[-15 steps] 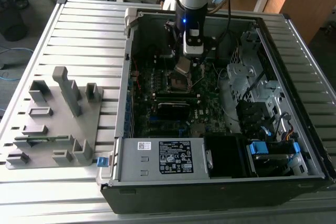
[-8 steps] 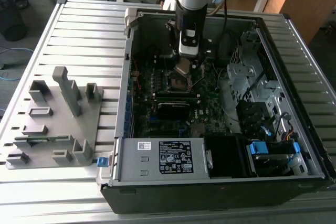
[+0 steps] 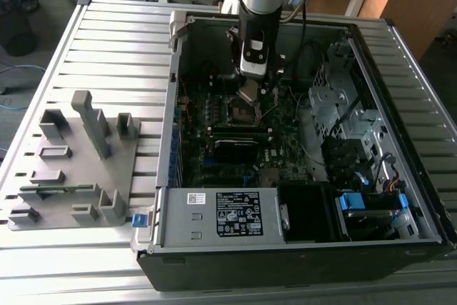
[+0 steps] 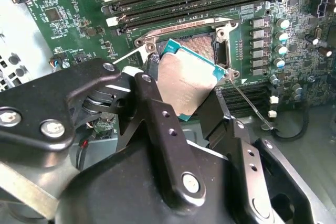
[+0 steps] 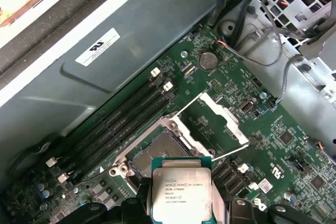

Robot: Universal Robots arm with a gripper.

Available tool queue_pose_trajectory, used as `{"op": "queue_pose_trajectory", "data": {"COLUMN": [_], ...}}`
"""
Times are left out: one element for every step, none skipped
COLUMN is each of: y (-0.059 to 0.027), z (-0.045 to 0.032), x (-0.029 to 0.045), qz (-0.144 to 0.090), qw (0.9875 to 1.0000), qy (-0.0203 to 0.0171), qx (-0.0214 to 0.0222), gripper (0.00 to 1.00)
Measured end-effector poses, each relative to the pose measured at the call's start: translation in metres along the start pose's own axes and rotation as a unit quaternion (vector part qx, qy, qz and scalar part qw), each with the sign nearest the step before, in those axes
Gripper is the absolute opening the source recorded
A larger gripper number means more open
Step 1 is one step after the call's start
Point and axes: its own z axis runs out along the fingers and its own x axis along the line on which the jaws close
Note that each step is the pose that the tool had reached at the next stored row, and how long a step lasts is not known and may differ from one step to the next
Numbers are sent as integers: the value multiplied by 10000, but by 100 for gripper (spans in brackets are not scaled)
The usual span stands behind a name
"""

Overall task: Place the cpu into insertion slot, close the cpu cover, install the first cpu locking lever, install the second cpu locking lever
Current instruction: 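Place the cpu into insertion slot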

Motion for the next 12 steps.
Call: {"op": "queue_pose_trajectory", "data": {"y": [0, 0, 0, -1, -1, -1, -1, -1, -2, -2, -2, -2], "z": [1, 3, 5, 7, 10, 13, 15, 17, 20, 22, 25, 27], "x": [0, 1, 1, 0, 0, 0, 0, 0, 0, 0, 0, 0], "qz": [18, 84, 173, 268, 357, 447, 536, 625, 715, 804, 902, 990], "qw": [10000, 10000, 9998, 9996, 9994, 9990, 9985, 9980, 9974, 9967, 9959, 9950], "qy": [-2, -7, -15, -24, -31, -39, -47, -55, -63, -70, -79, -87], "qx": [0, 1, 3, 4, 5, 6, 8, 9, 10, 12, 13, 14], "gripper": [54, 54, 54, 54, 54, 54, 54, 54, 54, 54, 54, 54]}}
